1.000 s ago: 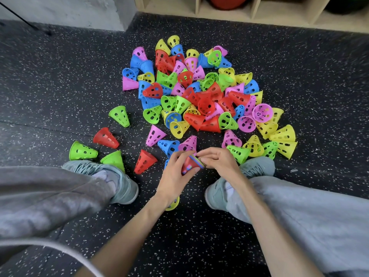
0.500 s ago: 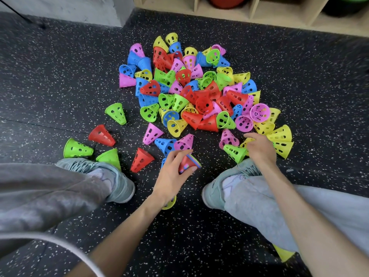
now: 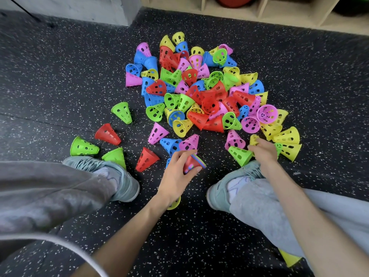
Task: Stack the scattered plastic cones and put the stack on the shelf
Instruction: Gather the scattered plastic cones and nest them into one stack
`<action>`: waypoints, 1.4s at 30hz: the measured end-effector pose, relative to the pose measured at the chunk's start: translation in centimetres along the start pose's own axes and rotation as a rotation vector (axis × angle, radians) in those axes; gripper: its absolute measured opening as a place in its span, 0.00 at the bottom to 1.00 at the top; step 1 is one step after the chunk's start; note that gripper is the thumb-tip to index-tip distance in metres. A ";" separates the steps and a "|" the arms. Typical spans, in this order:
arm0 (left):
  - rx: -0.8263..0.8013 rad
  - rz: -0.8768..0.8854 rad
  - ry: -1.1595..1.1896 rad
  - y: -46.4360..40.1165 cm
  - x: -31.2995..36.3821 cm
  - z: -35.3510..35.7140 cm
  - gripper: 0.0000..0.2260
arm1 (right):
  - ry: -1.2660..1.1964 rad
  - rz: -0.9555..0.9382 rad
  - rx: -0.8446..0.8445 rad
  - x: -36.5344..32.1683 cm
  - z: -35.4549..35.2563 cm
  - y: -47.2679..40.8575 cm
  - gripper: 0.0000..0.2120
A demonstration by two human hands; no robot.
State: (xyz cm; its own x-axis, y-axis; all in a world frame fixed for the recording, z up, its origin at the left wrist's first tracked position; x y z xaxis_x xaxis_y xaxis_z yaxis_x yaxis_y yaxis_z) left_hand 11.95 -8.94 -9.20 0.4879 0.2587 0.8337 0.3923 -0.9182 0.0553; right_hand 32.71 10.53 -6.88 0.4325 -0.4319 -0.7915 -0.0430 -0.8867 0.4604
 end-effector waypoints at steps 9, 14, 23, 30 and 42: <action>0.012 -0.019 0.003 0.2 0.1 0.0 0.23 | -0.009 -0.408 0.023 -0.7 1.6 3.5 0.12; 0.035 -0.030 0.023 0.3 0.3 -0.1 0.23 | -0.062 -0.430 -0.235 -0.2 3.8 5.4 0.15; 0.060 -0.062 0.080 0.2 0.8 0.3 0.27 | 0.049 -0.400 -0.606 -0.8 6.9 8.0 0.11; 0.084 -0.081 0.095 0.0 0.9 0.2 0.26 | 0.042 -0.419 -0.611 -0.8 6.9 8.3 0.11; 0.109 -0.068 0.061 -0.4 0.9 -1.0 0.27 | 0.000 -0.391 -0.641 -1.4 7.3 8.7 0.10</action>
State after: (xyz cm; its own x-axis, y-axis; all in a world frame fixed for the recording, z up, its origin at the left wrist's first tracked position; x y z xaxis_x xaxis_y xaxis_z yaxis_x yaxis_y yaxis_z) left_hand 11.42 -8.60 -7.92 0.4105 0.2971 0.8621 0.5066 -0.8604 0.0553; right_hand 25.20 2.21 -4.70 0.3091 -0.1053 -0.9452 0.6467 -0.7054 0.2901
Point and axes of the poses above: each hand's wrist, its own y-axis away from the middle knuckle, its own z-axis out of the palm, x = y × z, the point moved 2 cm from there along -y, towards the middle knuckle, and after that the axes turned 2 degrees about -y, right-handed, at the moved point
